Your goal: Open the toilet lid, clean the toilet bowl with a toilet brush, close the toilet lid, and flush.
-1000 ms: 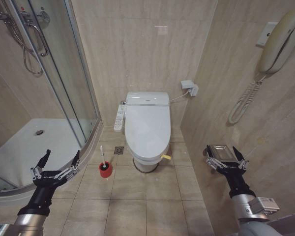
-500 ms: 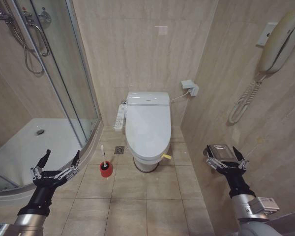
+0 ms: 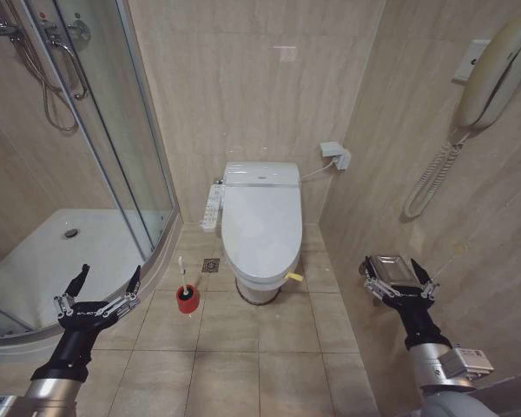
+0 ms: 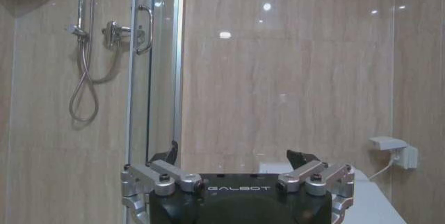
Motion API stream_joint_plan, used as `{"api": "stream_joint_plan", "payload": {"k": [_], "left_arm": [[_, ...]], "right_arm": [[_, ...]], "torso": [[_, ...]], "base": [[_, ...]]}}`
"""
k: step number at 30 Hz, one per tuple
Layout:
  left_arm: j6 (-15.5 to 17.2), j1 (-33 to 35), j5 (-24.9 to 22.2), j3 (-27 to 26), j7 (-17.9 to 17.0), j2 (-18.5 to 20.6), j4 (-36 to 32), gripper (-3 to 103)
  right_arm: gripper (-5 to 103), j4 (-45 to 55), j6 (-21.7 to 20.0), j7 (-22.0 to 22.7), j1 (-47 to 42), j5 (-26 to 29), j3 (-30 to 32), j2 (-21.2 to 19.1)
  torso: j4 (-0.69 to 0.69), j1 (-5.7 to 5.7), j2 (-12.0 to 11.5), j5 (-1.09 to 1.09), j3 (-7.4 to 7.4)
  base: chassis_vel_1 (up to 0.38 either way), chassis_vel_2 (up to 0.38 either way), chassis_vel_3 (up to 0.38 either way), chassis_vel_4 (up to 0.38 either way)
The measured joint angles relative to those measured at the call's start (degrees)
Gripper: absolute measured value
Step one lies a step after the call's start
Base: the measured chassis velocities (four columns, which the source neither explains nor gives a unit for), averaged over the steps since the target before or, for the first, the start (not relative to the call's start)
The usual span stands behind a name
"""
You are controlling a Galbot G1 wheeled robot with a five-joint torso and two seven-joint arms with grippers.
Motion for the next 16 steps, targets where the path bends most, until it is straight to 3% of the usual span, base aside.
{"api": "stream_joint_plan", "payload": {"k": [16], "left_arm": [[0.00,0.00,0.00,0.00,0.00,0.00,0.00,100]], "right_arm": [[100,0.00,0.00,0.00,0.00,0.00,0.00,0.00]], "torso": [[0.00,0.00,0.00,0.00,0.00]], "base": [[0.000,0.000,0.000,0.000]]}}
